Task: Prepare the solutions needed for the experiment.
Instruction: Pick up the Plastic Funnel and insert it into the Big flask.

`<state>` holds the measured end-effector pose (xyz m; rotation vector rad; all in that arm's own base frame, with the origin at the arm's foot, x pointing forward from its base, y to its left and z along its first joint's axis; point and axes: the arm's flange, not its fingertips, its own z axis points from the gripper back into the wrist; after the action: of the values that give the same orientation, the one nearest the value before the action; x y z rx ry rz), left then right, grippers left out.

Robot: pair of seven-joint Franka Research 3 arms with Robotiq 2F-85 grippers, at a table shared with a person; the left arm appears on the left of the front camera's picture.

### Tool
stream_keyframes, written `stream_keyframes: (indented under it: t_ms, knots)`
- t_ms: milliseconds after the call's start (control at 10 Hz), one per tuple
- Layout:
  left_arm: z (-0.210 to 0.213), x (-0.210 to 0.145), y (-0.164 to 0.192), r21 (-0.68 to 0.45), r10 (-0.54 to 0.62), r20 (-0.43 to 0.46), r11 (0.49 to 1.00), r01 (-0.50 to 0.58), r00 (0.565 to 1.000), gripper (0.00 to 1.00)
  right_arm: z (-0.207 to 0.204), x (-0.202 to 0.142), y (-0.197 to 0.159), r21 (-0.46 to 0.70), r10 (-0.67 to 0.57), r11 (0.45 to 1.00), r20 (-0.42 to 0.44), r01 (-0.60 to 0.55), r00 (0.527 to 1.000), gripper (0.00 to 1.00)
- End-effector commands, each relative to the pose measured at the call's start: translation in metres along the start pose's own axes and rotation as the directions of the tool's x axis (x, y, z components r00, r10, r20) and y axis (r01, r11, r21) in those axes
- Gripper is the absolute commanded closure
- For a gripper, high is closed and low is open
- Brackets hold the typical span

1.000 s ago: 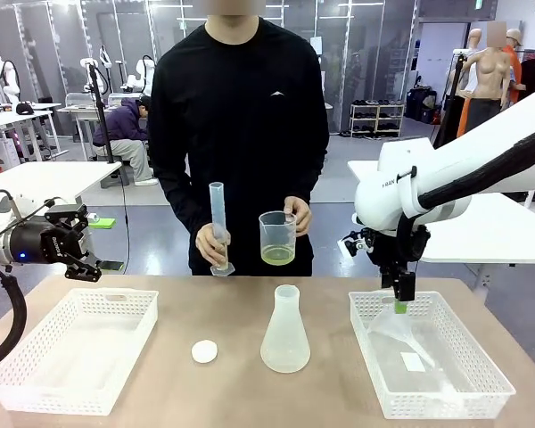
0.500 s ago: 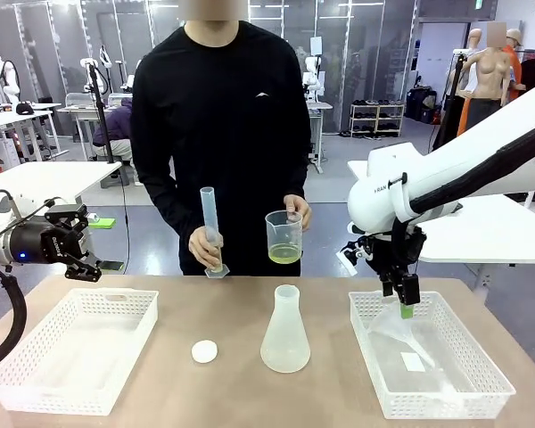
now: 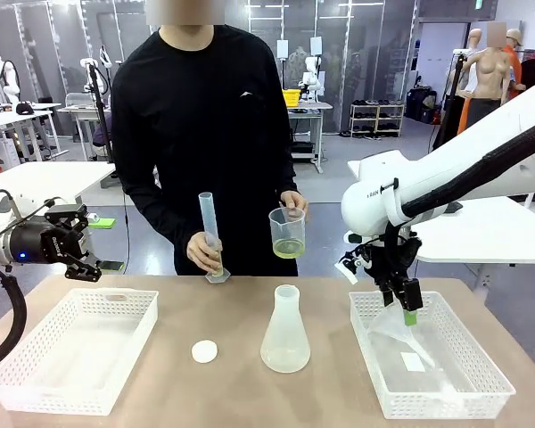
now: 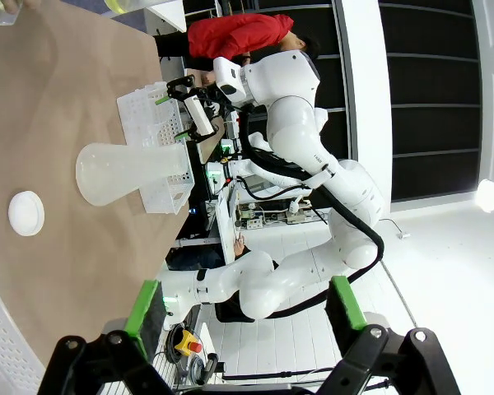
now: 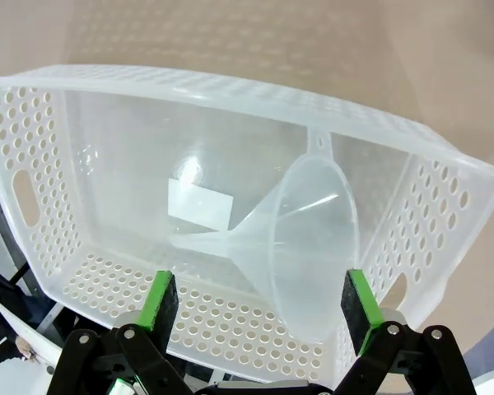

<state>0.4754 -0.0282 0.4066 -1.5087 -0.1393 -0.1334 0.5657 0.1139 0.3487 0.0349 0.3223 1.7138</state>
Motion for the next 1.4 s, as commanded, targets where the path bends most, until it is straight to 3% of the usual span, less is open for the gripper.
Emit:
stream_keyframes:
  t_ms: [0, 100, 200, 300, 400, 500, 600, 700, 800, 900, 1000, 1300]
  knots:
    - [-0.0001, 0.0011, -0.0011, -0.002, -0.002, 0.011, 1.0, 0.002, 1.0, 0.0, 0.0025, -0.001, -0.0096, 0.035, -0.001, 0.999, -0.021, 0.002, 1.0, 0.19]
    - [-0.0001, 0.0011, -0.0011, -0.002, -0.002, 0.011, 1.0, 0.002, 1.0, 0.0, 0.002, -0.0011, -0.011, 0.034, 0.004, 0.999, -0.017, -0.003, 1.0, 0.19]
    - [-0.0001, 0.0011, -0.0011, -0.002, -0.002, 0.011, 1.0, 0.002, 1.0, 0.0, 0.0014, 0.0, -0.0119, 0.032, 0.007, 0.999, -0.017, -0.007, 1.0, 0.38]
    - [-0.0001, 0.0011, -0.0011, -0.002, -0.002, 0.011, 1.0, 0.002, 1.0, 0.0, 0.0012, 0.0005, -0.0122, 0.028, 0.011, 1.0, -0.023, -0.011, 1.0, 0.25]
    - [-0.0001, 0.0011, -0.0011, -0.002, -0.002, 0.011, 1.0, 0.002, 1.0, 0.0, 0.0012, 0.0005, -0.0128, 0.025, 0.017, 1.0, -0.024, -0.016, 1.0, 0.57]
    - [-0.0001, 0.0011, -0.0011, -0.002, -0.002, 0.011, 1.0, 0.002, 1.0, 0.0, 0.0023, -0.0001, -0.0141, 0.029, 0.022, 0.999, -0.019, -0.021, 1.0, 0.44]
    - [-0.0001, 0.0011, -0.0011, -0.002, -0.002, 0.011, 1.0, 0.002, 1.0, 0.0, 0.0033, -0.0001, -0.0152, 0.043, 0.028, 0.999, -0.023, -0.027, 0.999, 0.76]
    - [-0.0001, 0.0011, -0.0011, -0.002, -0.002, 0.011, 1.0, 0.002, 1.0, 0.0, 0.0043, -0.0001, -0.016, 0.048, 0.036, 0.998, -0.026, -0.035, 0.999, 0.63]
    - [-0.0001, 0.0011, -0.0011, -0.002, -0.002, 0.011, 1.0, 0.002, 1.0, 0.0, 0.0055, 0.0, -0.0169, 0.061, 0.042, 0.997, -0.034, -0.04, 0.999, 0.95]
    - [-0.0001, 0.0011, -0.0011, -0.002, -0.002, 0.011, 1.0, 0.002, 1.0, 0.0, 0.0077, 0.0002, -0.0175, 0.065, 0.047, 0.997, -0.044, -0.044, 0.998, 0.82]
    - [-0.0001, 0.0011, -0.0011, -0.002, -0.002, 0.011, 1.0, 0.002, 1.0, 0.0, 0.0085, 0.0012, -0.0185, 0.069, 0.05, 0.997, -0.05, -0.046, 0.997, 1.0]
    - [-0.0001, 0.0011, -0.0011, -0.002, -0.002, 0.011, 1.0, 0.002, 1.0, 0.0, 0.0073, 0.0027, -0.0165, 0.076, 0.052, 0.996, -0.042, -0.048, 0.998, 1.0]
